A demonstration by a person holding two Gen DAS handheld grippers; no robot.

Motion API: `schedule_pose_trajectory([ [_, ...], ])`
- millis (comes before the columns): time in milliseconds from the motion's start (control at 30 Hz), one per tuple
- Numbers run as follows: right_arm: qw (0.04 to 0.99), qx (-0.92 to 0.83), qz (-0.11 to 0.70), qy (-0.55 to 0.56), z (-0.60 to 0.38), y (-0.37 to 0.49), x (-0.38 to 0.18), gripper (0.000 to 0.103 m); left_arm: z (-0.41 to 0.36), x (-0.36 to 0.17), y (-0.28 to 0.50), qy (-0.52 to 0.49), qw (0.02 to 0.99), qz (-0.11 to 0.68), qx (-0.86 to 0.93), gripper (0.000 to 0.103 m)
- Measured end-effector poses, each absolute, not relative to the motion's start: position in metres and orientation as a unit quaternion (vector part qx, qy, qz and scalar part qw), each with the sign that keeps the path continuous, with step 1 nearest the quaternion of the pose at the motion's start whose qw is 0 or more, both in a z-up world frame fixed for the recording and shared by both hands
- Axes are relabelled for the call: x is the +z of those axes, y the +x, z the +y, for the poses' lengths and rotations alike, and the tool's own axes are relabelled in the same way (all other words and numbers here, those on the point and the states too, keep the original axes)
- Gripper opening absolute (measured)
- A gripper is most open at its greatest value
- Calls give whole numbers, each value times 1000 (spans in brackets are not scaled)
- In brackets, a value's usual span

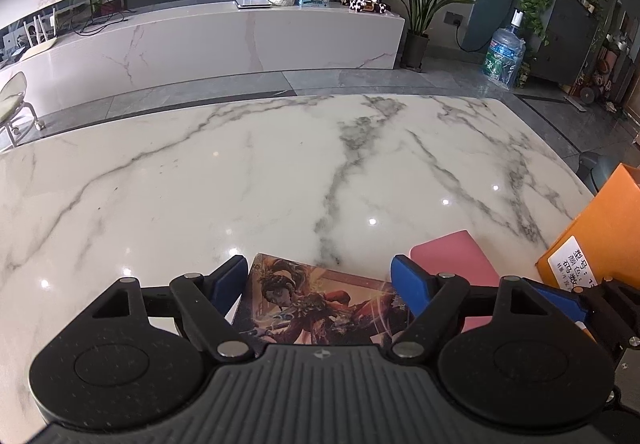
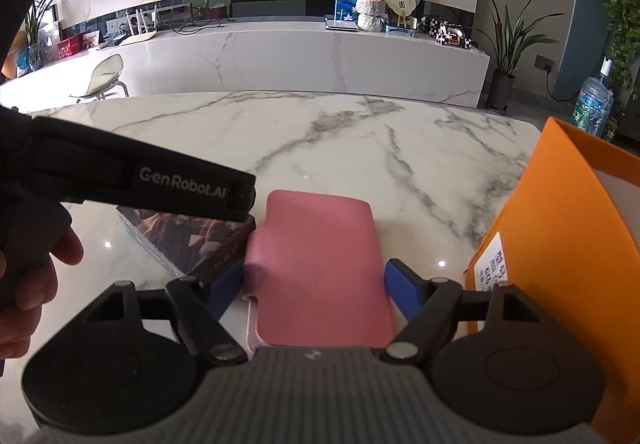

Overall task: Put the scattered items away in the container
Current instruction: 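Grasp the boxed card game with the left tool while the right tool holds the pink case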

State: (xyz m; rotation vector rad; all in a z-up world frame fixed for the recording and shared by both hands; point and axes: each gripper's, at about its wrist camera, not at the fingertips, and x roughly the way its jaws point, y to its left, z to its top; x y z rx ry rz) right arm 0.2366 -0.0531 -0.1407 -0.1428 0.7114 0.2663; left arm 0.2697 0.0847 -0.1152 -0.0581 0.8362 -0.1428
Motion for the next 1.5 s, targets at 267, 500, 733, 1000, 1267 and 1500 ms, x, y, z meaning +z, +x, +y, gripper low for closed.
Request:
schedule_pose_trajectory([
  [267,927,138,338,-90,-46,225,-136,68,89,-112,250,-18,902,422,-90,90],
  [500,920,162,327,-143,-30,195,-134,51,97,-112,220,-29,892,440,-103,87],
  [733,908,207,329,-154,-19,170,-132,42,99,-115,192,-8,889,449,-90,67],
  [1000,919,203,312,-132,-31,175,-120,57,95,-93,190,41,911,399,-95,86],
  [1267,916,192,333,-112,-44,193,-125,66,89,-99,208,124,903,388,-137,90],
  [1500,915,184,341,-112,-43,203,-131,69,82,-104,226,171,894,375,-178,90],
])
